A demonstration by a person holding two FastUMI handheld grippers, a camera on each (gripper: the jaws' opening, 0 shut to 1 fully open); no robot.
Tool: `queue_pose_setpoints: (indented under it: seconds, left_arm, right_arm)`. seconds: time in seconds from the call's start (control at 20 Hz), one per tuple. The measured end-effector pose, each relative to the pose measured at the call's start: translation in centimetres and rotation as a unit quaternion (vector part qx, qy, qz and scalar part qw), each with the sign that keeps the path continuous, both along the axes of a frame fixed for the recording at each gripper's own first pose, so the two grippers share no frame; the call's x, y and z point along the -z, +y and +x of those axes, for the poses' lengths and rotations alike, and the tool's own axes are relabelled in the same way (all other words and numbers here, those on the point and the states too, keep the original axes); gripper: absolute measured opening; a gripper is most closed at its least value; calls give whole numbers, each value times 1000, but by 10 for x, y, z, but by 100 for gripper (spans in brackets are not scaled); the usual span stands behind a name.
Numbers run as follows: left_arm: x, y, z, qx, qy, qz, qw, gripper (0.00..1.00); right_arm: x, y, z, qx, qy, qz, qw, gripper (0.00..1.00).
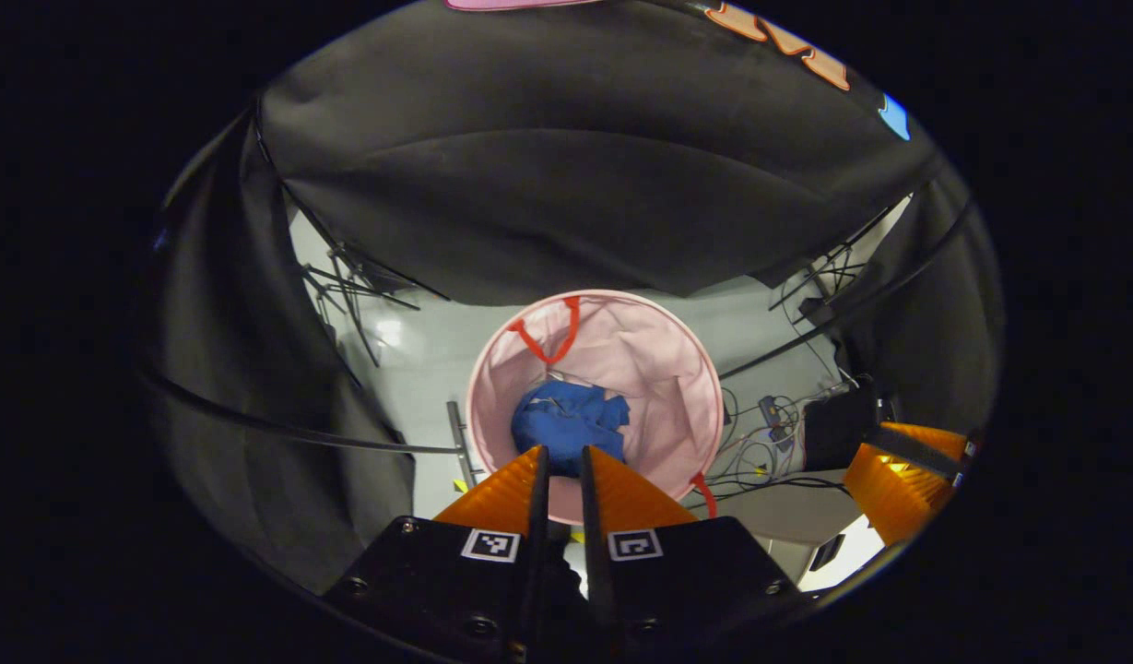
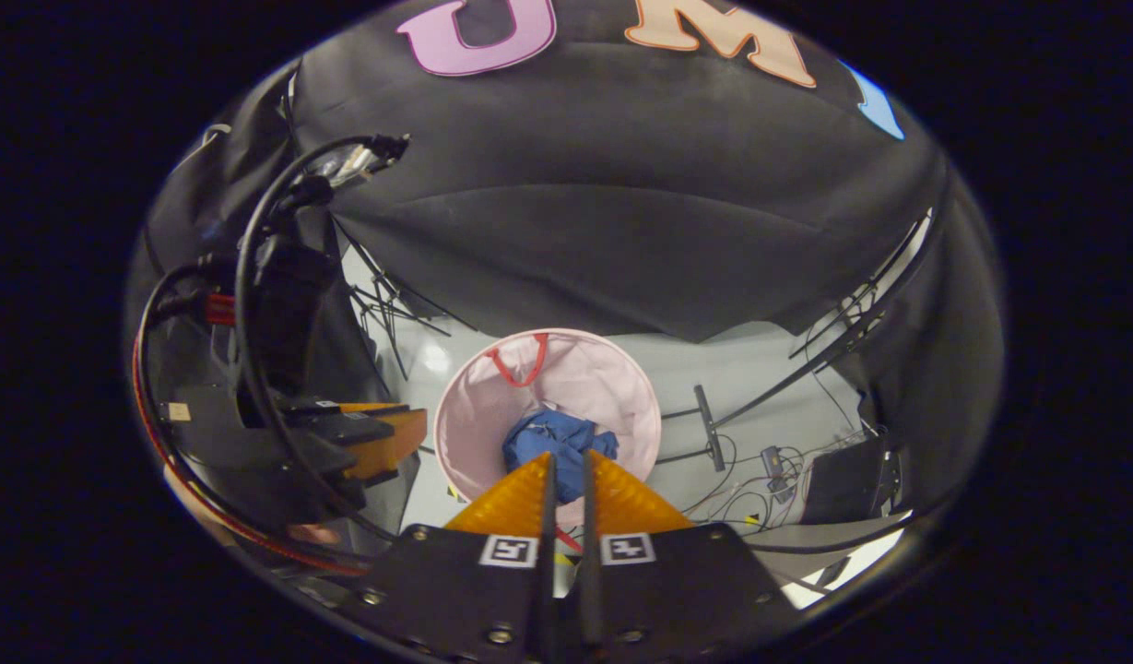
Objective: Grasp the clothes on the hanger with both hands and then place them into the laundry hamper below.
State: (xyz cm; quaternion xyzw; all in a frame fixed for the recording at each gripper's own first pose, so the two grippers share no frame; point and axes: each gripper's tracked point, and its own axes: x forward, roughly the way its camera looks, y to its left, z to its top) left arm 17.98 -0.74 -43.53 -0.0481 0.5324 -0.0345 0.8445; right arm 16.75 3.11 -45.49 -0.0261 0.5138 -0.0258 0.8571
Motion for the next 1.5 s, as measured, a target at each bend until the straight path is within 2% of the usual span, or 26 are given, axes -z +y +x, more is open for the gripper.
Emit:
queue_pose_setpoints:
  seconds: [0.1,0.15,0.2,0.3,0.35,0.4,0.55,0.7,0.9,0.95,1.0,1.3,1.45,1.5]
  left_arm:
    - [-9,7,-6,11,-9,8,1000,24]
    - [-11,12,-7,16,-16,15,1000,27]
    - [-11,18,-9,20,-15,22,999,36]
    - [-16,20,-17,28,-17,16,999,56]
    - [-16,20,-20,34,-20,11,999,58]
    - [-17,20,-23,41,-23,12,999,73]
    - [-28,29,-35,50,-34,25,998,100]
    - [-51,31,-43,50,-63,30,996,98]
    - [-76,28,-68,12,-84,18,996,99]
    - [-81,27,-74,7,-91,19,996,99]
    - [-83,26,-80,8,-95,25,995,99]
    - [-111,4,-135,15,-121,36,992,99]
    - [-131,-4,-152,7,-147,35,989,99]
    - [-140,-7,-156,4,-157,34,987,99]
  right_arm:
    - [0,5,-4,1,8,0,1000,56]
    - [3,3,0,4,6,-4,1000,78]
    - [-3,4,-4,12,4,-5,1000,100]
    - [-3,6,-8,23,1,-6,1000,100]
    - [-3,5,-10,27,0,-11,1000,100]
    - [-2,4,-13,31,0,-14,999,100]
    - [-8,9,-20,38,-4,-9,999,100]
    - [-24,10,-25,24,-25,-14,999,100]
    - [-56,13,-47,-2,-50,-1,999,100]
    - [-66,12,-51,-6,-65,1,998,96]
    - [-74,11,-58,-9,-75,2,997,100]
    - [-113,6,-107,-15,-110,14,994,100]
    - [-134,4,-129,-20,-130,15,991,95]
    - [-151,7,-141,-21,-139,15,990,100]
